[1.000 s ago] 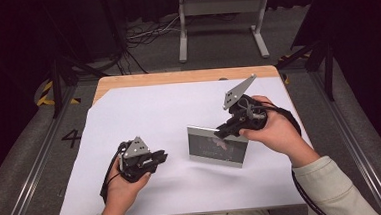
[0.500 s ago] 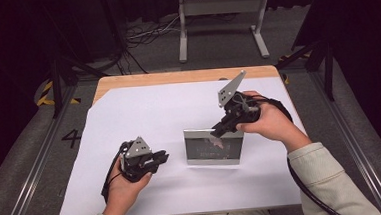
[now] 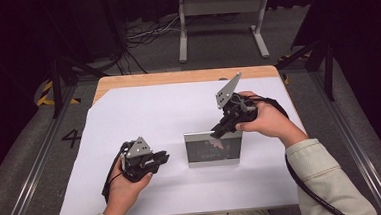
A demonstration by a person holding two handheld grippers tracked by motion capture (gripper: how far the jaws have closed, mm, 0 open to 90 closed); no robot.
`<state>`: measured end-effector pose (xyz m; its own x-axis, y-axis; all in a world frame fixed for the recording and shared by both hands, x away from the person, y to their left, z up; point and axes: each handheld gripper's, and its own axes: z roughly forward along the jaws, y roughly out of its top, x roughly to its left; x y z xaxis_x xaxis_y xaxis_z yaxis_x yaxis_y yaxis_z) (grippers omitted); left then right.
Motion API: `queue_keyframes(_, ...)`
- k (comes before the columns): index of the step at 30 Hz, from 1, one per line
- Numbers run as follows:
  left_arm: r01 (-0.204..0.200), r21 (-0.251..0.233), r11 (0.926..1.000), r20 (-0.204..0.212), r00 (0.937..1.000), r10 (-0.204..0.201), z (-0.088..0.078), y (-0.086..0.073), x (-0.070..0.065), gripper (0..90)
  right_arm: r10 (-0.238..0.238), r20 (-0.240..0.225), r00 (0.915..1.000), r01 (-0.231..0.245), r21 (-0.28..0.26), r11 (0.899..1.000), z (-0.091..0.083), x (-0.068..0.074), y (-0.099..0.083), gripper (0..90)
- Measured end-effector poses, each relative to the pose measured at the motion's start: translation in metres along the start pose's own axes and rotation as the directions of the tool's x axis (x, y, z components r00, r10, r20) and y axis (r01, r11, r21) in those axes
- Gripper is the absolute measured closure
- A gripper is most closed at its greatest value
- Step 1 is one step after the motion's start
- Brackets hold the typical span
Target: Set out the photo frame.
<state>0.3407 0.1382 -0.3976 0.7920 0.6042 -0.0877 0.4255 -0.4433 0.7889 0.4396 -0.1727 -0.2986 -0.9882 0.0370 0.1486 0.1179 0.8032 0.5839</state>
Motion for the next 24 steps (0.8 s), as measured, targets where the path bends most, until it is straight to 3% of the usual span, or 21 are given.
queue_keyframes(5, 0.000, -0.001, 1.0000, 0.000, 1.0000, 0.000, 0.001, 0.000, 0.000, 78.9, 0.002, -0.009, 1.0000, -0.002, -0.005, 1.000, 0.000, -0.003, -0.004, 84.4)
queue_keyframes(10, -0.001, -0.001, 1.0000, 0.000, 1.0000, 0.001, 0.001, 0.000, 0.000, 78.8, -0.020, 0.024, 0.9995, 0.020, -0.012, 1.000, -0.001, -0.005, -0.008, 82.0)
queue_keyframes(15, 0.002, 0.002, 1.0000, 0.002, 1.0000, -0.002, 0.001, 0.000, 0.001, 78.7, -0.044, 0.063, 0.9970, 0.046, -0.025, 0.999, -0.001, -0.003, -0.007, 72.7)
queue_keyframes(20, -0.001, -0.001, 1.0000, 0.001, 1.0000, 0.001, 0.001, 0.000, 0.001, 78.2, -0.017, 0.100, 0.9949, 0.024, -0.075, 0.997, -0.009, 0.000, -0.007, 57.3)
queue_keyframes(24, 0.007, -0.009, 0.9999, 0.003, 1.0000, -0.007, -0.003, 0.001, 0.004, 77.1, 0.001, 0.149, 0.9889, 0.016, -0.113, 0.993, -0.020, 0.007, -0.008, 50.9)
